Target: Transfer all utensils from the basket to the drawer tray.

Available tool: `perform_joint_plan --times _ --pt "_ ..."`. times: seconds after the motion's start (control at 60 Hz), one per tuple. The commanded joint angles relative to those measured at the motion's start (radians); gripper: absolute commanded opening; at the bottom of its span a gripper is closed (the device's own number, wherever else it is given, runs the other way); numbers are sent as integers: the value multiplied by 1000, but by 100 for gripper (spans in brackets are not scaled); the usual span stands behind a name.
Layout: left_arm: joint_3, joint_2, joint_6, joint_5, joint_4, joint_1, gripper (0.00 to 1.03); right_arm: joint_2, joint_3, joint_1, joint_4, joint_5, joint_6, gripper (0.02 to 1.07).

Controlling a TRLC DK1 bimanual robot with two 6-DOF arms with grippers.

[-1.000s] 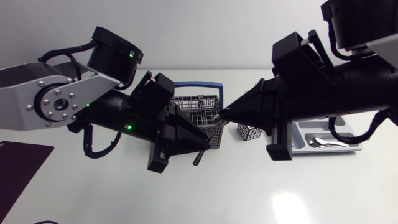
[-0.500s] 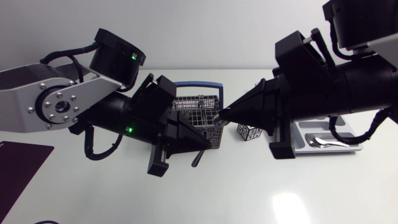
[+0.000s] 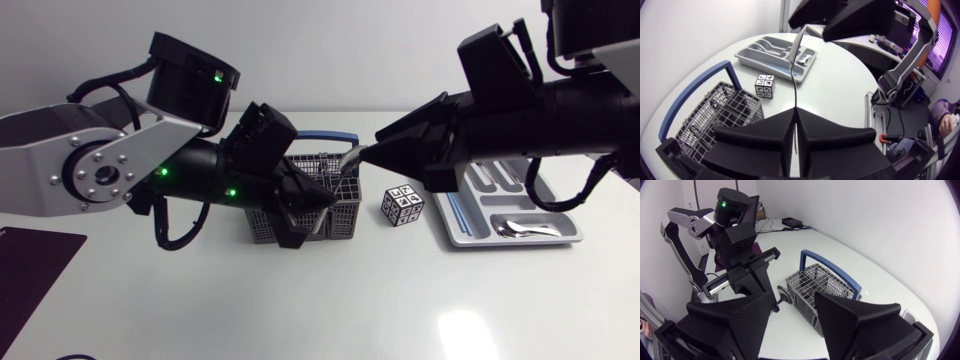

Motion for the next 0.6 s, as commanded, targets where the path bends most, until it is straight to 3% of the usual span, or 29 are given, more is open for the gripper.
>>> perform_joint_plan --times 0.0,0.2,0.317,0.583 --pt "55 37 -70 -53 28 -9 3 51 25 -1 11 -3 64 70" --pt "118 91 -137 -143 43 -27 4 141 48 24 40 -6 124 70" --pt "136 114 -160 -203 60 -49 4 212 92 -7 42 -40 147 61" --pt "144 123 -181 -232 83 -49 4 290 146 -33 50 -71 188 46"
